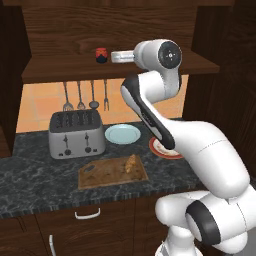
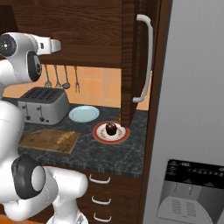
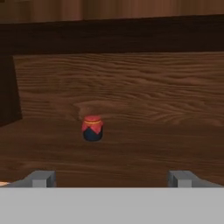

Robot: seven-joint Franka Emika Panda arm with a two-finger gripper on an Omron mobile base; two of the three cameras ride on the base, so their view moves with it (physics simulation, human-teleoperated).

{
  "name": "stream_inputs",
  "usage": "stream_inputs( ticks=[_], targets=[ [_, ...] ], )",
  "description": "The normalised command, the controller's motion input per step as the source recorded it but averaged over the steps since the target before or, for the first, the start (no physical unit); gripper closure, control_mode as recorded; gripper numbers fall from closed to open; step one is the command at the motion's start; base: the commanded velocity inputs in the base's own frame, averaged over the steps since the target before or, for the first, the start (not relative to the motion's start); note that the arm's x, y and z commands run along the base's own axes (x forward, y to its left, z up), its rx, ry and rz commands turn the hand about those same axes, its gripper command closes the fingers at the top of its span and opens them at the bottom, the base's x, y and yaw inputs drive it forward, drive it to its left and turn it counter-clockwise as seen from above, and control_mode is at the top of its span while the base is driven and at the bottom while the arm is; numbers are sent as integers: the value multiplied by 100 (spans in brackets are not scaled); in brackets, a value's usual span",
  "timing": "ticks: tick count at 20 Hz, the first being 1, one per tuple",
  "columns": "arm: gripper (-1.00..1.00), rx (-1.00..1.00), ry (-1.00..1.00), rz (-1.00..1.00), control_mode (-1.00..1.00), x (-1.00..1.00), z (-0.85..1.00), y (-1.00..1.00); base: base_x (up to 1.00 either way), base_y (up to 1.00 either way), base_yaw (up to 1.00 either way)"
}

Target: From the different types of pastries on the counter, select a croissant and place it on the cutting board. Then retrieve a jar of jam from the cabinet and place it alongside the croissant on the cutting board.

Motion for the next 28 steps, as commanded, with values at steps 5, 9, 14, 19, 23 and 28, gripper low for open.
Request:
stream_inputs(
  ticks=[5, 9, 14, 19, 23, 28],
  targets=[
    [-100, 0, 0, 0, -100, 35, 2, 21, 0, 0, 0],
    [-100, 0, 0, 0, -100, 4, 0, 3, 0, 0, 0],
    [-100, 0, -4, 0, -100, 31, 17, 25, 0, 0, 0],
    [-100, 3, -3, 0, -100, 38, 8, 21, 0, 0, 0],
    [-100, 3, 11, 0, -100, 33, 0, 0, 0, 0, 0],
    [-100, 1, 17, 0, -100, 28, 1, 0, 0, 0, 0]
  ],
)
